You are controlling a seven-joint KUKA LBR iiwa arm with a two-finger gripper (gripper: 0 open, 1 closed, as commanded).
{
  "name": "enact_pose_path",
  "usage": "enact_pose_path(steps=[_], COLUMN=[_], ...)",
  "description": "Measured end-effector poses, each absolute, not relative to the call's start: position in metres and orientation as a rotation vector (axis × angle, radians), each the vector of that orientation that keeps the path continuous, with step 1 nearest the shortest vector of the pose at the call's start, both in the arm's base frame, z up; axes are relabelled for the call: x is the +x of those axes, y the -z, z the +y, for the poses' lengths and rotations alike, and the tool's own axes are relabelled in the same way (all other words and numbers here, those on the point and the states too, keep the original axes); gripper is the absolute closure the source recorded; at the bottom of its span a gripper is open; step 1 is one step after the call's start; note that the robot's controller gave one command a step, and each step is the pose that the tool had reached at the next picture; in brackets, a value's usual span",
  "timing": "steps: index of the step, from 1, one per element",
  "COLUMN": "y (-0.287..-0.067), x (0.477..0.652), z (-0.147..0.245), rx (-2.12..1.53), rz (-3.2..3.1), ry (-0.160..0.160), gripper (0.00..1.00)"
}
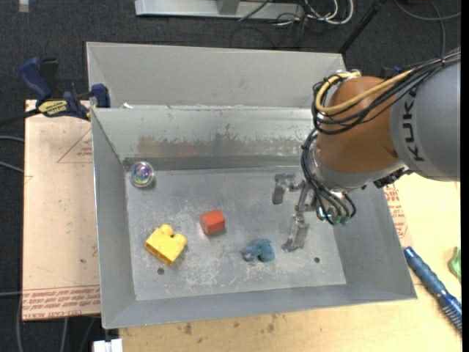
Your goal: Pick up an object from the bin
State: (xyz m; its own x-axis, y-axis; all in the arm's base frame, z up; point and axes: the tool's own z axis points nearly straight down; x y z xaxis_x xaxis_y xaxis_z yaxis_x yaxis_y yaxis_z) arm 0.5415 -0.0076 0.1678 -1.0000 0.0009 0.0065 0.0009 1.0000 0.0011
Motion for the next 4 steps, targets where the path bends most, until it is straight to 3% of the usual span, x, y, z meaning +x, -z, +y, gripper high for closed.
enact_pose_path(steps=[1,2,3,4], y=[-0.066,-0.101,-0.099,-0.069], x=[0.495,0.508,0.502,0.499], z=[0.02,0.014,0.013,0.012], rx=[0.084,0.188,0.912,0.944], rz=[-3.137,-3.14,-3.008,-3.001], ry=[0.003,0.001,0.002,0.002], gripper=[0.0,0.0,0.0,0.0])
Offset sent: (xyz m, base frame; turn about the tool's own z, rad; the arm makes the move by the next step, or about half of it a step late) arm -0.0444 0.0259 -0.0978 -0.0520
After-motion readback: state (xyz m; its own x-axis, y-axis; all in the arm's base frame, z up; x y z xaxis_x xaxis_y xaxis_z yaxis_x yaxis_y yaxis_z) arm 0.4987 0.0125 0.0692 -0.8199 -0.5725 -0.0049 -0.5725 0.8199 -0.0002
